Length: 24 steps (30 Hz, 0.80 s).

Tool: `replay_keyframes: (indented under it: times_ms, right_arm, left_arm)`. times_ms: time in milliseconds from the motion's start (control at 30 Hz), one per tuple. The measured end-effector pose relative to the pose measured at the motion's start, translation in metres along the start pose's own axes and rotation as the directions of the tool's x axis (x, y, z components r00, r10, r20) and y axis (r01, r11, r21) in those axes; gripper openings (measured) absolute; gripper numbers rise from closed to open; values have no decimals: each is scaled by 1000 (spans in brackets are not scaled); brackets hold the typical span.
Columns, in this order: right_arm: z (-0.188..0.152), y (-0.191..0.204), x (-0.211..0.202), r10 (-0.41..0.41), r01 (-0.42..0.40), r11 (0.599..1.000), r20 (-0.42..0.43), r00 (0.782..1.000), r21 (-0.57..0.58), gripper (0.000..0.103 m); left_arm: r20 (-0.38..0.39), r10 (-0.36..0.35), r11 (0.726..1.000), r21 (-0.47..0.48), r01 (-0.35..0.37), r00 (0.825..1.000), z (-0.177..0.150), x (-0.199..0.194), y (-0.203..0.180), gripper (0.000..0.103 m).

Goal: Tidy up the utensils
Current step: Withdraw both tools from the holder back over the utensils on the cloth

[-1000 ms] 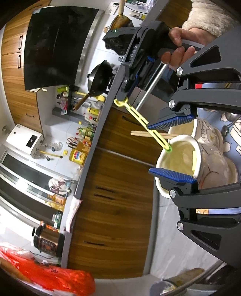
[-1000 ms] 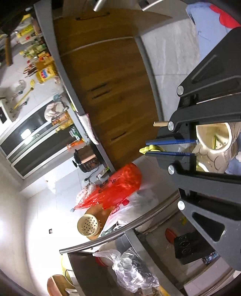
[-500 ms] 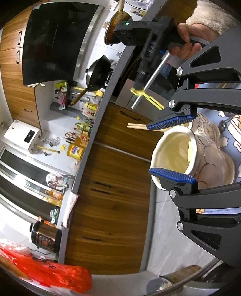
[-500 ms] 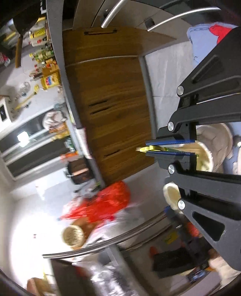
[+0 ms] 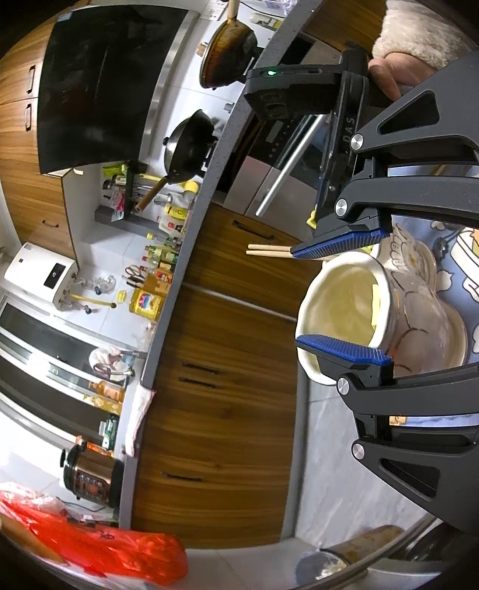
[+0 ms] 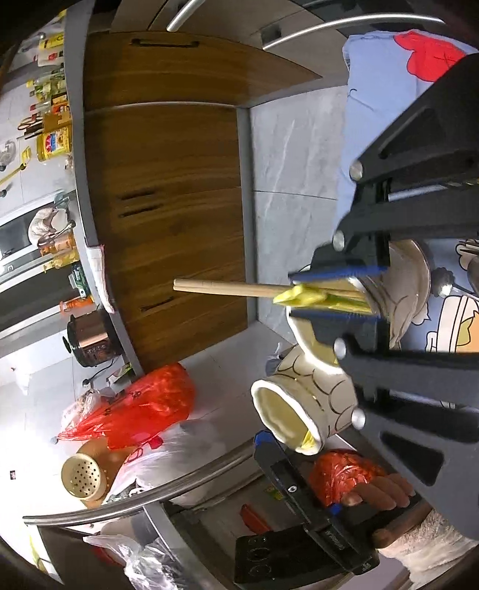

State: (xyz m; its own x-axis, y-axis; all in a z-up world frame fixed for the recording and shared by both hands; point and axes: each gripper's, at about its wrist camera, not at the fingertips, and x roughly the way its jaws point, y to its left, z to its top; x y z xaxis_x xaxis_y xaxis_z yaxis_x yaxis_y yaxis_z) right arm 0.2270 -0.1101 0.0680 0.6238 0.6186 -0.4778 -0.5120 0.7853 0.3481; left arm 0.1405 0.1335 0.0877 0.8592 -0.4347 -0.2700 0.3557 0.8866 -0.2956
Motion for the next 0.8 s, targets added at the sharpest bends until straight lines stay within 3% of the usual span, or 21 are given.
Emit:
replay_keyframes:
  times_ms: [100,167,267,433,533,800]
  right_arm:
    - [1,1,-6,-8,8,1000,1,1000,6,31]
    - [3,3,-14,-14,14,1000,1,1000,13,41]
    - [3,8,-31,-29,29,1000,8,1000,4,54]
    - [-9,18,-66,-56,56,998,0,998,-18,66]
    - [-23,19,-88,-64,64,998,1,998,-14,73]
    - [-65,-2,-120,-146,146,989,0,989,33,94]
  left_arm:
    - [-8,21,999,24,-21,1000,5,0,-6,43]
    - [-11,30,999,31,-30,999,10,-4,-13,43]
    - [-11,55,997,50,-54,998,15,-16,-26,59]
    - [-26,87,993,77,-85,996,13,-40,-53,63]
    - [-38,113,990,85,-110,993,5,-55,-69,79]
    - [-122,231,969,116,-217,965,-31,-62,-106,88]
